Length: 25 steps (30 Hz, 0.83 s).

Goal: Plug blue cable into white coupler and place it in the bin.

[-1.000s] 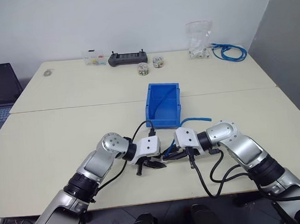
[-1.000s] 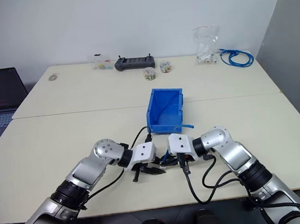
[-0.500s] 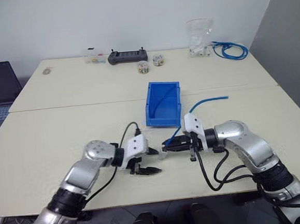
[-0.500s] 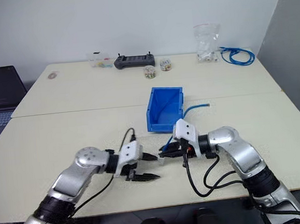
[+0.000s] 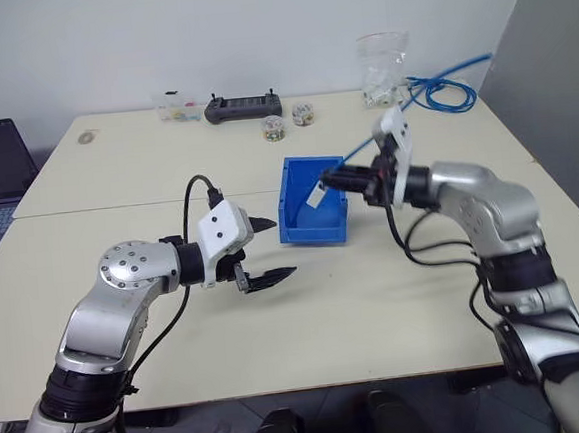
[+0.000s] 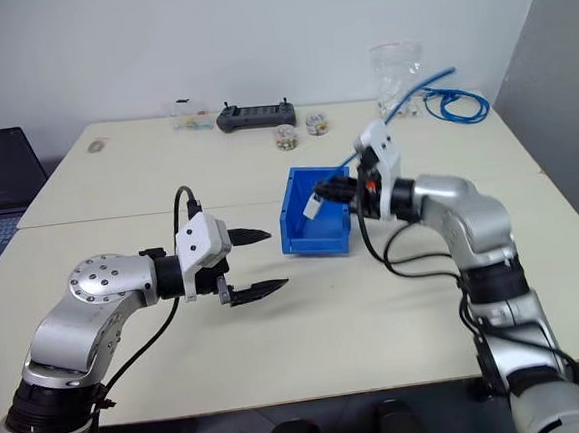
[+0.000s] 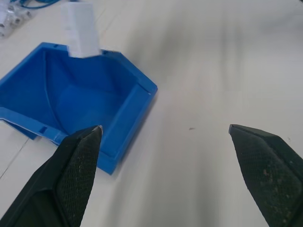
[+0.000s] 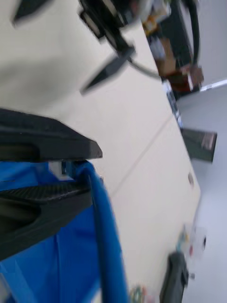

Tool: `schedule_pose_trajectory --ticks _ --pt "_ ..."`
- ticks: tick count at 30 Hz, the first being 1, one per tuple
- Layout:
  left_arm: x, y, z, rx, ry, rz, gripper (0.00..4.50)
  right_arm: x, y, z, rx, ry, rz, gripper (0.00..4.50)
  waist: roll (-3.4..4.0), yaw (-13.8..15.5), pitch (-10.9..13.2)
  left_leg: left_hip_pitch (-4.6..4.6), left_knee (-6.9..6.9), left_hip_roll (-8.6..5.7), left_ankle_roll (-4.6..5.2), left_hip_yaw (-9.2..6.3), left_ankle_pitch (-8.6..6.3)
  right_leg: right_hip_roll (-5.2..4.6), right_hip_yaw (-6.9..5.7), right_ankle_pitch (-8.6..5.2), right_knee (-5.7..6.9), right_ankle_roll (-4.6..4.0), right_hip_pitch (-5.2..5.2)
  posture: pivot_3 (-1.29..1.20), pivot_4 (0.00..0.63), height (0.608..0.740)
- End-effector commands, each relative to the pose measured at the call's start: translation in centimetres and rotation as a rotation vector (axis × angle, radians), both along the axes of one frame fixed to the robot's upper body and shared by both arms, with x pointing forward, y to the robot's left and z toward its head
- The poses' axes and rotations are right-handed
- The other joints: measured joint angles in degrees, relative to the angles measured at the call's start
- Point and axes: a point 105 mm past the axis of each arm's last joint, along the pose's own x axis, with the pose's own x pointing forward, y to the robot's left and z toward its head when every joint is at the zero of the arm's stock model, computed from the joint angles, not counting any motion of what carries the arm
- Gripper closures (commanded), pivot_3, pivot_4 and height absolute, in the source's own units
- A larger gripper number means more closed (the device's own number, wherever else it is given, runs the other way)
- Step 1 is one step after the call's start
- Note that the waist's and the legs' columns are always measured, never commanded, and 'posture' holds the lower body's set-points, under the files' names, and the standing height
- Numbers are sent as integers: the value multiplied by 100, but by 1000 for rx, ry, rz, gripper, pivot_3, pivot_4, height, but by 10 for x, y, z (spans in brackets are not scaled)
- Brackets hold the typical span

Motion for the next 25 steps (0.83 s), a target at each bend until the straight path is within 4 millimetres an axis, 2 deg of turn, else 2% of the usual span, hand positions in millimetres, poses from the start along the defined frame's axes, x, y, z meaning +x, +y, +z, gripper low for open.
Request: schedule_pose_trajectory --ticks 1,2,3,4,5,6,9,12,14,18,20,25 --pt "4 -1 9 13 -51 -2 0 19 -10 -12 -144 35 -18 2572 0 10 2 -2 0 -1 0 1 0 0 0 0 0 0 -2 0 150 740" --pt "5 0 10 7 -51 1 0 20 -17 -13 -194 37 -1 2222 0 18 2 -8 0 -1 0 4 0 -1 3 0 -2 0 -9 0 150 740" --pt "5 1 11 1 -50 5 0 19 -23 -12 -233 36 20 2126 0 36 2 -15 1 -3 0 6 0 -3 4 0 -3 0 -16 0 150 740" --pt "6 1 12 -2 -52 9 0 17 -30 -12 -261 40 39 1733 0 54 2 -35 6 -5 -1 5 1 -6 3 0 -4 0 -30 0 150 740" --pt "6 2 12 -3 -53 11 0 16 -33 -12 -276 43 51 1573 0 66 3 -77 22 -9 -2 2 1 -9 0 0 0 1 -69 0 150 740" --pt "8 4 12 -7 -54 23 0 12 -42 -13 -316 41 71 1438 0 67 3 -120 34 -16 -7 1 4 -13 0 3 6 3 -102 0 150 740" --pt "13 12 13 -35 -42 72 0 1 -76 -23 -481 13 114 624 0 67 3 -183 48 -23 -27 10 17 -22 5 8 5 9 -156 0 150 740" --pt "20 20 14 -42 -56 124 0 -12 -100 -26 -570 -20 145 65 0 58 3 -188 40 -19 -28 16 16 -24 6 8 1 9 -165 0 150 740" --pt "24 24 14 -42 -65 153 0 -19 -108 -23 -592 -51 160 19 0 57 3 -187 35 -16 -27 16 16 -22 4 7 1 9 -166 0 150 740" --pt "30 30 21 -85 -86 205 0 -46 -103 -1 -460 -145 230 19 3 11 5 -179 38 -9 -16 24 11 -19 10 9 17 9 -165 0 150 740" --pt "34 33 28 -129 -87 234 0 -50 -102 13 -357 -219 162 19 2 15 5 -174 41 -4 -14 24 9 -15 8 12 26 5 -165 0 150 740" --pt "32 35 29 -149 -61 227 0 -64 -99 14 -272 -246 97 19 1 68 6 -172 54 -9 -17 6 11 -15 1 12 56 4 -163 0 150 740"
